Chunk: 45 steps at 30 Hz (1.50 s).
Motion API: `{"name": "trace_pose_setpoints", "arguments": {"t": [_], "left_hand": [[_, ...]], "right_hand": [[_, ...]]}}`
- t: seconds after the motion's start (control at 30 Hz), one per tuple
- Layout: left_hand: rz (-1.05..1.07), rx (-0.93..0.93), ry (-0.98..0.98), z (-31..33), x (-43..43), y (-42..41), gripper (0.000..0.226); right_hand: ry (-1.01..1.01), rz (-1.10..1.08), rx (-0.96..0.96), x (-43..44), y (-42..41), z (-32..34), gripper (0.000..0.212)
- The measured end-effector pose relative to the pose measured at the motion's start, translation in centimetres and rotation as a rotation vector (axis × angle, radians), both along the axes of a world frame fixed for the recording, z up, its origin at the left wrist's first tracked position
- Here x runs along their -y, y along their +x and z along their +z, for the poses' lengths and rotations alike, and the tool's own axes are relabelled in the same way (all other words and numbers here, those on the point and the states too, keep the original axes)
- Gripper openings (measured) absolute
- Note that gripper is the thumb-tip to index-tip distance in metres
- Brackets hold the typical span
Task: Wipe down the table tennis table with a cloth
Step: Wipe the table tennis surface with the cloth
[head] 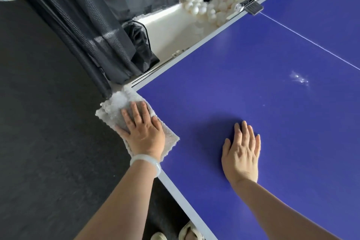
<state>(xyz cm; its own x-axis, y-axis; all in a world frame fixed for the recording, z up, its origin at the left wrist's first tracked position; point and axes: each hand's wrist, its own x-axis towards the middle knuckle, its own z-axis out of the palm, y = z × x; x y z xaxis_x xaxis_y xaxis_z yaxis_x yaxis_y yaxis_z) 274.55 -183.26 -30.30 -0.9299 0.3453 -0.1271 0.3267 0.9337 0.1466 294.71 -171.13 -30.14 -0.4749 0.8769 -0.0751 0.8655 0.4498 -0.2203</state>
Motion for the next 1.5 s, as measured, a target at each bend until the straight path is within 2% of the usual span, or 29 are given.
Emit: {"name": "trace_pose_setpoints", "arguments": {"t": [0.13,0.23,0.4,0.5,0.57,0.73,0.83,0.87,0.97,1.03,1.17,1.27,1.4,1.5], "left_hand": [[-0.250,-0.078,0.043,-0.4,2.4,6.1,0.060],[-0.366,-0.082,-0.004,-0.7,3.1,2.4,0.059],[-0.235,-0.031,-0.086,0.0,0.5,-6.0,0.058],[-0.151,-0.018,-0.077,0.4,-0.7,-5.5,0.057],[-0.165,-0.026,-0.026,0.5,-1.7,-1.8,0.057],[-0.621,-0.032,0.192,-0.5,-2.3,11.1,0.061],[-0.756,-0.044,0.186,-0.7,-1.7,8.8,0.058],[-0.720,-0.073,0.157,-0.6,-1.4,6.4,0.058],[-0.315,-0.128,-0.004,-0.5,0.4,-2.9,0.060],[-0.147,-0.104,-0.040,-0.2,2.1,-6.5,0.059],[-0.023,-0.042,0.052,-0.3,1.5,-5.0,0.057],[0.095,0.017,0.047,-0.5,0.4,-2.7,0.060],[0.067,0.010,0.047,-0.9,0.7,-1.6,0.061],[-0.009,0.011,0.020,-1.0,1.0,-2.5,0.064]], "right_hand": [[-0.003,0.005,-0.004,0.0,0.0,0.1,0.057],[0.000,0.007,-0.007,0.0,0.0,0.0,0.057],[0.006,0.005,-0.013,0.0,0.0,0.1,0.057],[0.006,0.003,-0.018,0.1,-0.1,0.1,0.057],[0.010,0.005,-0.009,0.1,-0.1,0.2,0.057],[0.000,0.009,0.022,0.1,0.0,0.4,0.058],[-0.001,0.004,0.015,0.1,-0.1,0.3,0.057],[0.002,0.000,0.008,0.1,-0.1,0.2,0.057],[0.036,-0.008,-0.033,0.0,-0.3,-0.1,0.056],[0.065,-0.014,-0.054,0.1,-0.2,-0.2,0.051],[0.077,-0.018,-0.040,0.3,-0.3,-0.2,0.053],[0.104,-0.004,-0.040,0.5,-0.4,-0.1,0.066],[0.119,0.000,-0.035,0.6,-0.4,0.0,0.068],[0.101,-0.004,-0.025,0.6,-0.4,0.3,0.059]]}}
